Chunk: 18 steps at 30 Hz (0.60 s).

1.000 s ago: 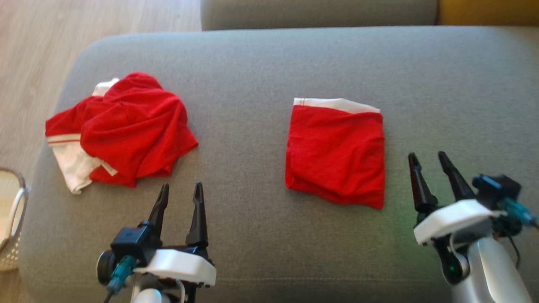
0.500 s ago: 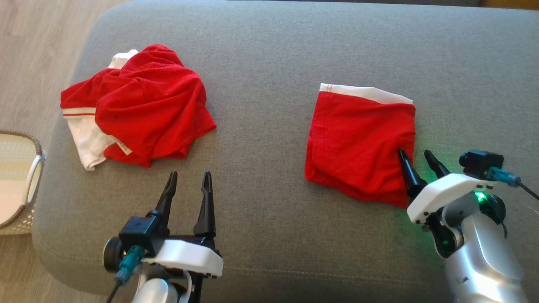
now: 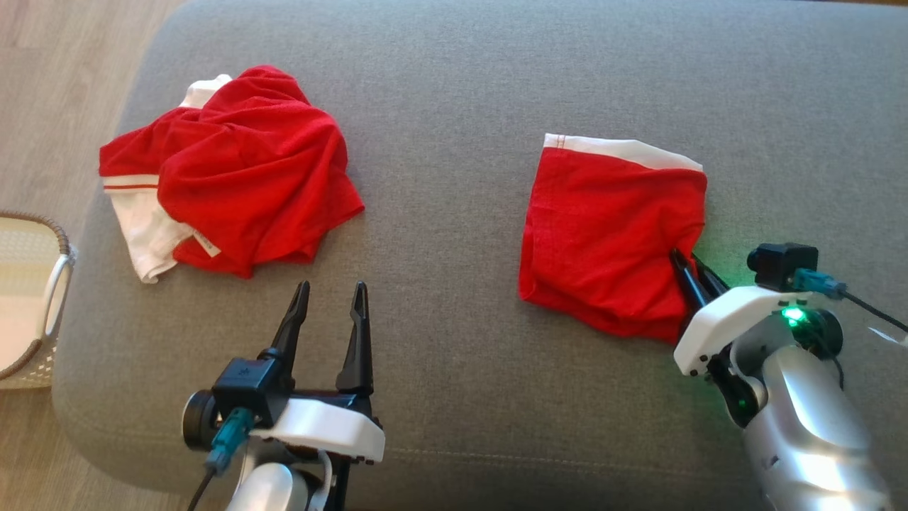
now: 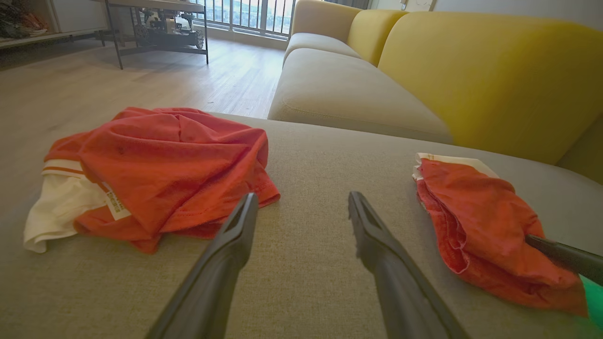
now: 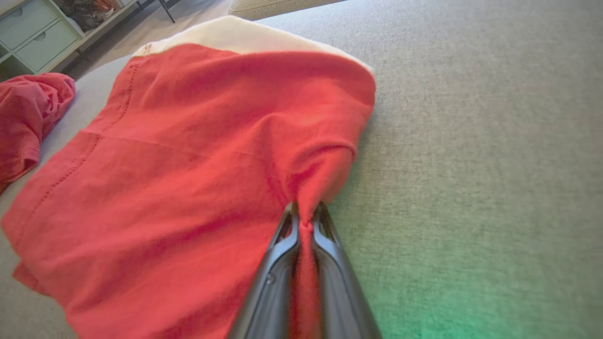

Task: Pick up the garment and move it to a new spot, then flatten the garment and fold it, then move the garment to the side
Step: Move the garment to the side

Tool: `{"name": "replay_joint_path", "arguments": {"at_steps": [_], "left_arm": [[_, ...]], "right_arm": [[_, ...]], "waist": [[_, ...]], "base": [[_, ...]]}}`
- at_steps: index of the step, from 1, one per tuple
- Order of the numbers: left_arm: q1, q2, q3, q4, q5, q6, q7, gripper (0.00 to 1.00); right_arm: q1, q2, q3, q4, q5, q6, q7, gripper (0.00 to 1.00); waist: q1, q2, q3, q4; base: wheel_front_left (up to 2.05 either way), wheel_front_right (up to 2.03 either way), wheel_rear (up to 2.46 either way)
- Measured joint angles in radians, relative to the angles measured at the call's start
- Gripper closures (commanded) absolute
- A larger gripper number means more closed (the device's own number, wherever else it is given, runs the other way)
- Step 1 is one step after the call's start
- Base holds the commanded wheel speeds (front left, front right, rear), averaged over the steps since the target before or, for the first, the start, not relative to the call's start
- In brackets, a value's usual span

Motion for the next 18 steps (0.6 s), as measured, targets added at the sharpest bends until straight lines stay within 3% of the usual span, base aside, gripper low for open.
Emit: {"name": "replay_joint_path", "arguments": {"at_steps": [12,18], "left_arm": [[-0.058,-0.001,-0.012,-0.030,0.032,-0.001,0.000,0.00],[-0.174,0.000,-0.031,-0.001,0.128,-0.066,0.000,0.00]], "right_arm": [[-0.088,-0.115,0.107,0.013,-0.025,0.000,-0.011,1.00],[-0.176,-0.211,0.175,-0.003,-0.017,0.000,-0.013,1.00]], "waist": [[0.0000,0.0000,0.043,-0.083],[0.0001,0.0000,0.098,-0.158]], "base": [[0.00,0.00,0.00],[0.00,0.00,0.00]]}}
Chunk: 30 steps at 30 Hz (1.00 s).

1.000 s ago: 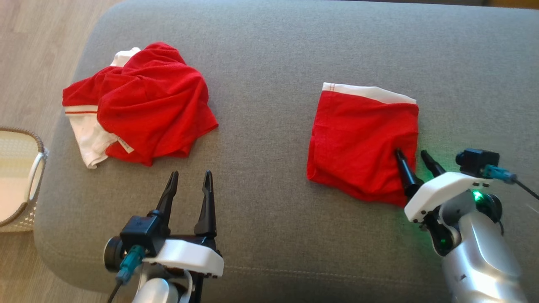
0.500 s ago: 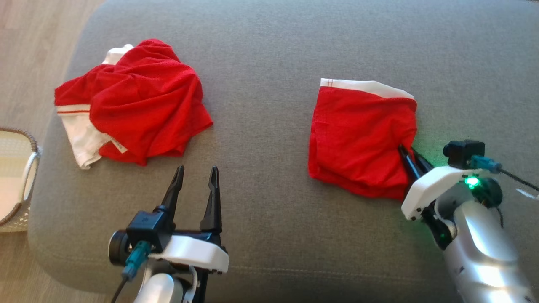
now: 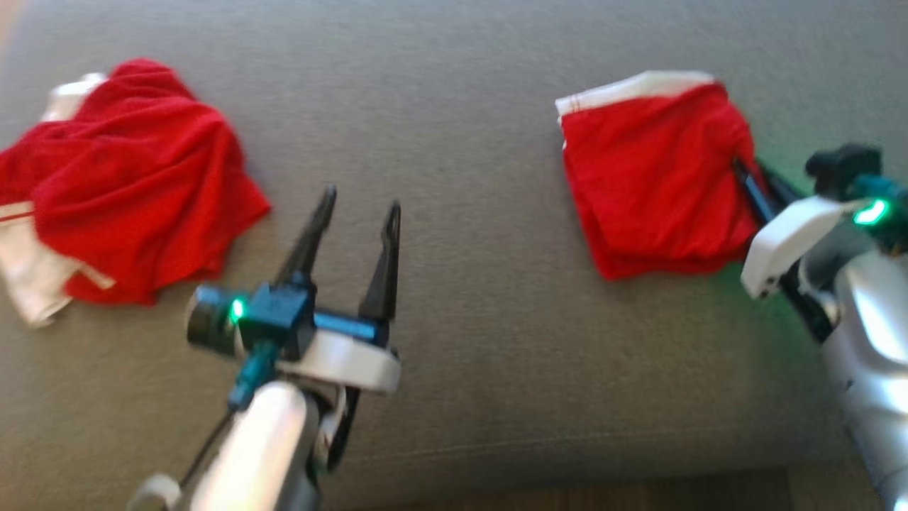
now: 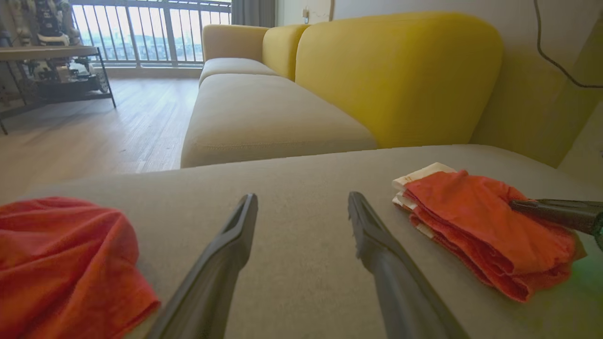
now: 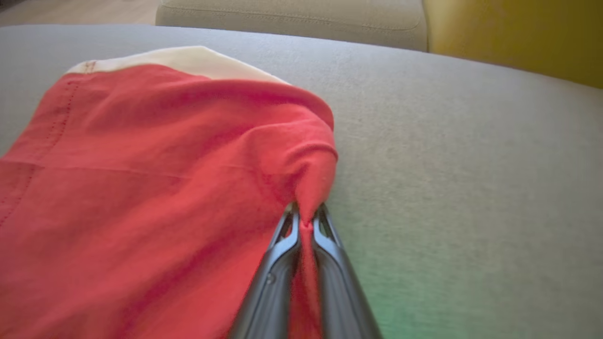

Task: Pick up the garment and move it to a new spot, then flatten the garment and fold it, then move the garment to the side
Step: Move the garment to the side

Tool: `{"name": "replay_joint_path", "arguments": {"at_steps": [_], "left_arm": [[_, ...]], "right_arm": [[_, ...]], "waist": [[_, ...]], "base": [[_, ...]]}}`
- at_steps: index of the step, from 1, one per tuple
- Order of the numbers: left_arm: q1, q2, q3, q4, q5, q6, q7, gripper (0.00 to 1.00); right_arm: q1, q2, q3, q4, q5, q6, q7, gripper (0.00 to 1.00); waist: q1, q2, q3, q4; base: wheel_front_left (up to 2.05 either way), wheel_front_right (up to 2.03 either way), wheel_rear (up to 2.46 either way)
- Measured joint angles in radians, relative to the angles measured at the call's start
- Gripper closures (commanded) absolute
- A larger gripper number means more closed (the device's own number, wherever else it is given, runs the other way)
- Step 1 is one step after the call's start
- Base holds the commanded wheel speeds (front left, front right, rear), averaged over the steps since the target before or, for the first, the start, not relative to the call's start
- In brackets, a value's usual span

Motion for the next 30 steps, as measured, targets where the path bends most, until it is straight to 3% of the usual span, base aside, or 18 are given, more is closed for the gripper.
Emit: {"name": "replay_joint_path", "arguments": {"at_steps": [5,10,13,21,30], "left_arm": [[-0.103,0.011,0.008,0.004,0.040,-0.024,0.000,0.00],[-0.219,0.031,0.004,0.022,0.085,-0.071,0.000,0.00],[-0.271,0.042,0.005,0.028,0.093,-0.081,0.000,0.00],[-0.318,0.050,0.007,0.029,0.094,-0.083,0.000,0.00],[-0.316,0.056,0.005,0.026,0.094,-0.078,0.000,0.00]], "right_arm": [[-0.064,-0.042,0.022,0.008,0.053,0.000,-0.026,1.00],[-0.146,-0.125,0.028,0.073,0.101,0.000,-0.081,1.00],[-0.187,-0.135,0.029,0.098,0.122,0.000,-0.103,1.00],[-0.276,-0.181,0.015,0.152,0.142,0.000,-0.142,1.00],[-0.289,-0.202,-0.059,0.174,0.139,0.000,-0.150,1.00]], "waist": [[0.0000,0.0000,0.041,-0.062],[0.0001,0.0000,0.124,-0.135],[0.0001,0.0000,0.161,-0.167],[0.0000,0.0000,0.231,-0.233],[-0.0001,0.0000,0.262,-0.242]], "base": [[0.00,0.00,0.00],[0.00,0.00,0.00],[0.00,0.00,0.00],[0.00,0.00,0.00],[0.00,0.00,0.00]]}}
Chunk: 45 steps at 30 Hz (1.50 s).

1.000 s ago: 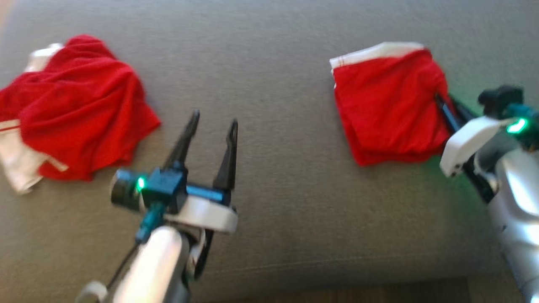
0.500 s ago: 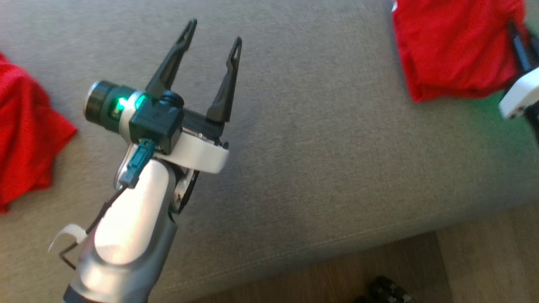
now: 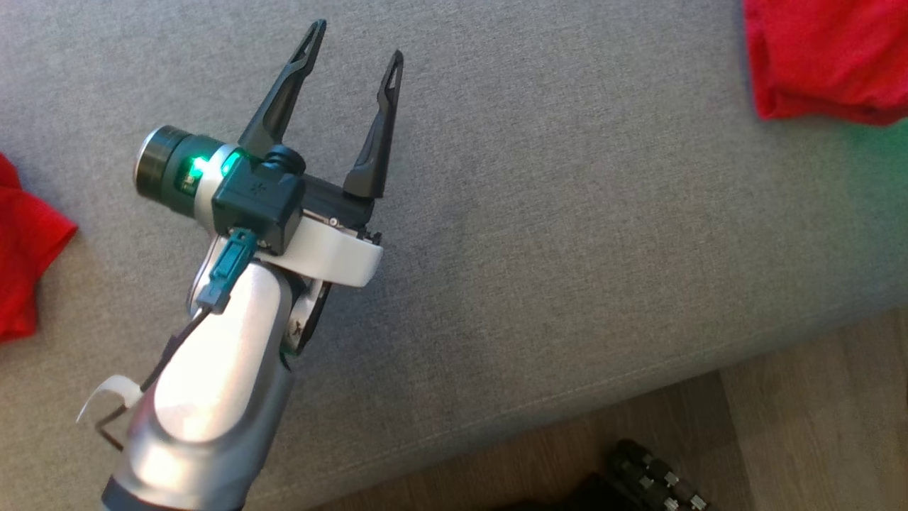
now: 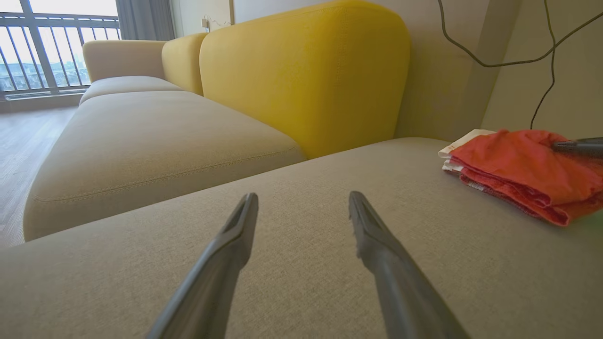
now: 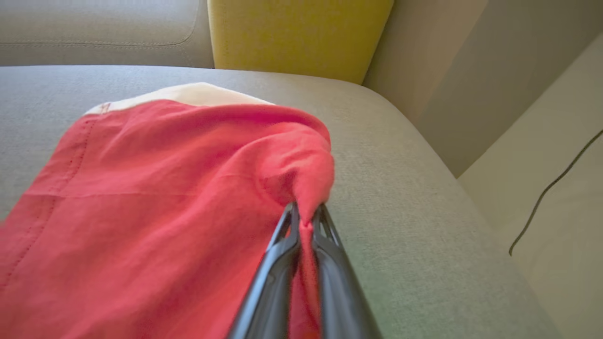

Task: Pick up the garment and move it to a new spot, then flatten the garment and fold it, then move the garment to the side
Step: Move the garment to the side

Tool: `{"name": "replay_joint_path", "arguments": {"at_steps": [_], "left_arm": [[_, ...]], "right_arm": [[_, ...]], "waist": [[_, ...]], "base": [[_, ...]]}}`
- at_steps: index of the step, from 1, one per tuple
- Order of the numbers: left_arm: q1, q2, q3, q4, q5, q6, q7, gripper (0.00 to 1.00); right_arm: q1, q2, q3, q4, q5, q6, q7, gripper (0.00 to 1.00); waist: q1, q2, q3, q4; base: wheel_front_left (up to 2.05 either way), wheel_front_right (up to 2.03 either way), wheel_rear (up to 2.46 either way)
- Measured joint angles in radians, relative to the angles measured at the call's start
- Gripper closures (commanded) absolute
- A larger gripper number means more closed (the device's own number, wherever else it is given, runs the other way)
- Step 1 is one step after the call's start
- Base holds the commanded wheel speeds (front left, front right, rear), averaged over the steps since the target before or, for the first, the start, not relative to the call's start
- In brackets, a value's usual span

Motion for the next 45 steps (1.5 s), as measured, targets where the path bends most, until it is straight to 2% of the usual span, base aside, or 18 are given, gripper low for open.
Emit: {"name": "replay_joint_path", "arguments": {"at_steps": [5,14,15,16,24,30,40,45], "left_arm": [[0.001,0.002,0.001,-0.005,-0.001,0.008,0.000,0.00],[0.002,0.004,0.001,-0.010,-0.002,0.014,0.000,0.00],[0.002,0.004,0.001,-0.010,-0.002,0.014,0.000,0.00],[0.002,0.004,0.001,-0.010,-0.002,0.014,0.000,0.00],[0.009,0.003,0.000,-0.008,-0.015,0.021,0.000,0.00],[0.044,-0.011,0.001,-0.009,-0.034,0.022,0.000,0.00],[0.154,-0.026,0.050,-0.027,-0.080,0.044,0.000,0.00],[0.247,-0.041,0.091,-0.050,-0.108,0.064,0.000,0.00]], "right_arm": [[0.001,-0.019,-0.082,-0.056,-0.029,0.000,-0.003,1.00],[0.013,-0.007,-0.142,-0.108,-0.093,0.000,-0.004,1.00],[0.017,-0.003,-0.142,-0.112,-0.095,0.000,-0.004,0.53],[0.021,0.003,-0.142,-0.110,-0.092,0.000,-0.004,0.00],[0.031,0.025,-0.136,-0.164,-0.093,0.000,-0.004,0.00],[0.042,0.034,-0.153,-0.214,-0.165,0.000,-0.004,0.00],[0.122,0.150,-0.123,-0.352,-0.161,0.000,-0.005,0.00],[0.238,0.199,-0.137,-0.397,-0.161,0.000,-0.007,0.00]], "waist": [[0.0000,0.0000,0.009,0.004],[0.0000,0.0000,0.016,0.003],[0.0000,0.0000,0.016,0.003],[0.0000,0.0000,0.016,0.004],[0.0000,0.0000,-0.012,0.018],[-0.0001,0.0000,-0.061,0.042],[-0.0001,0.0000,-0.184,0.089],[-0.0001,0.0000,-0.270,0.124]], "base": [[0.00,0.00,0.00],[0.00,0.00,0.00],[0.00,0.00,0.00],[0.00,0.00,0.00],[0.00,0.00,0.00],[0.00,0.00,0.00],[0.00,0.00,0.00],[0.00,0.00,0.00]]}}
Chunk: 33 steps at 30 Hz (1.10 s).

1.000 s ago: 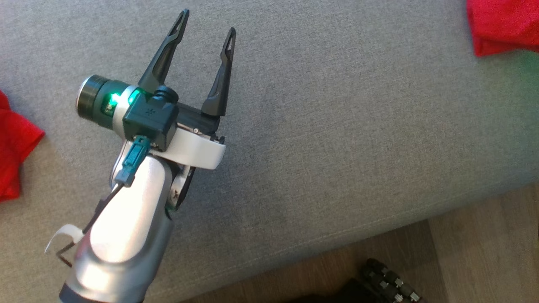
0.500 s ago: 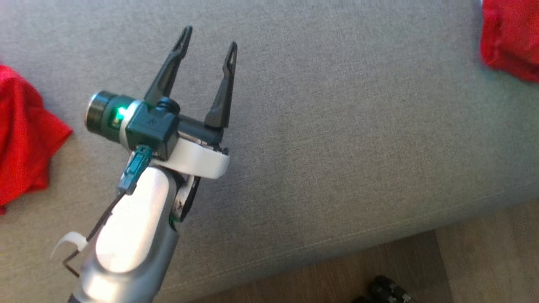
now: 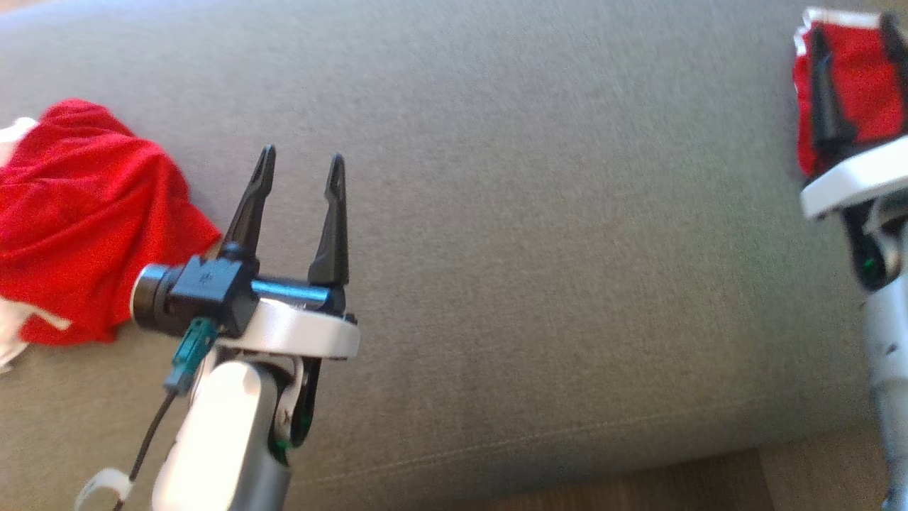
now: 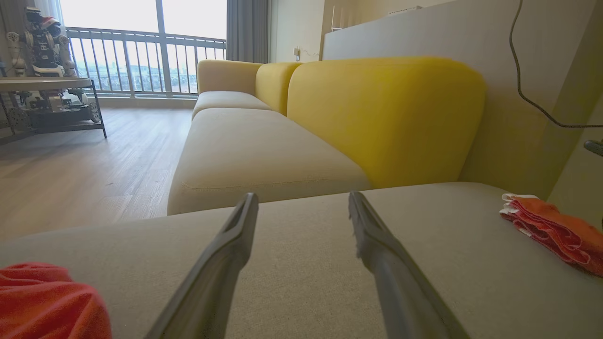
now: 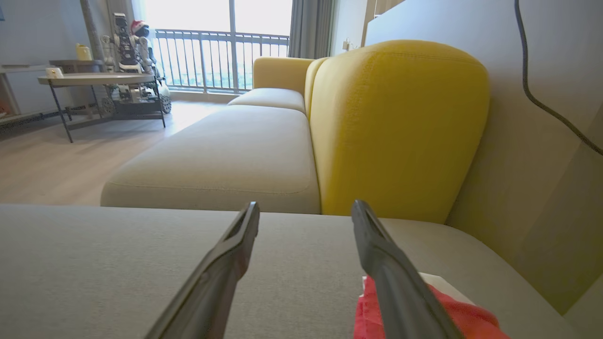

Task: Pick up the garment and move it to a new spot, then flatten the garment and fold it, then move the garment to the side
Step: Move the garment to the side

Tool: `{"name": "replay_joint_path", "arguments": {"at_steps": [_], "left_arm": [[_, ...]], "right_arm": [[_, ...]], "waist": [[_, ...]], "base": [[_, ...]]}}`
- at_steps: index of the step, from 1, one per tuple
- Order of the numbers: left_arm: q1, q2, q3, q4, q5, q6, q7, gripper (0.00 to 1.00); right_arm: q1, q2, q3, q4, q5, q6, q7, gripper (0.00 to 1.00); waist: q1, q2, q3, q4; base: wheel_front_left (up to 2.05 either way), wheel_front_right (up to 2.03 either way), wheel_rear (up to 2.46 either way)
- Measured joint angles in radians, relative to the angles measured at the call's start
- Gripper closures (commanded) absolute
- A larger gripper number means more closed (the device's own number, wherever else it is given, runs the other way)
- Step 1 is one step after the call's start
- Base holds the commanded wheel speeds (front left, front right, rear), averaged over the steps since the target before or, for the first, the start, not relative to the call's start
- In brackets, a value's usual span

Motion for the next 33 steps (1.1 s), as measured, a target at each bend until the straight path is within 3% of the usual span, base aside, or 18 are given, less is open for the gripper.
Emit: {"name": "replay_joint_path", "arguments": {"at_steps": [7,16,23,33], "left_arm": [[0.109,-0.010,0.038,-0.019,-0.030,0.010,0.000,0.00],[0.237,-0.014,0.041,-0.034,-0.062,0.030,0.000,0.00],[0.284,-0.014,0.044,-0.043,-0.054,0.068,0.000,0.00],[0.314,-0.013,0.042,-0.049,-0.055,0.068,0.000,0.00]], "right_arm": [[0.145,0.085,-0.010,-0.108,0.005,0.000,0.000,0.00],[0.397,0.202,-0.068,-0.270,-0.110,0.000,0.000,0.00],[0.506,0.234,-0.075,-0.360,-0.129,0.000,0.000,0.00],[0.595,0.242,-0.076,-0.415,-0.088,0.000,0.000,0.00]], "waist": [[0.0000,0.0000,-0.102,0.069],[0.0000,0.0000,-0.213,0.149],[0.0000,0.0000,-0.264,0.177],[0.0000,0.0000,-0.285,0.184]], "base": [[0.00,0.00,0.00],[0.00,0.00,0.00],[0.00,0.00,0.00],[0.00,0.00,0.00]]}}
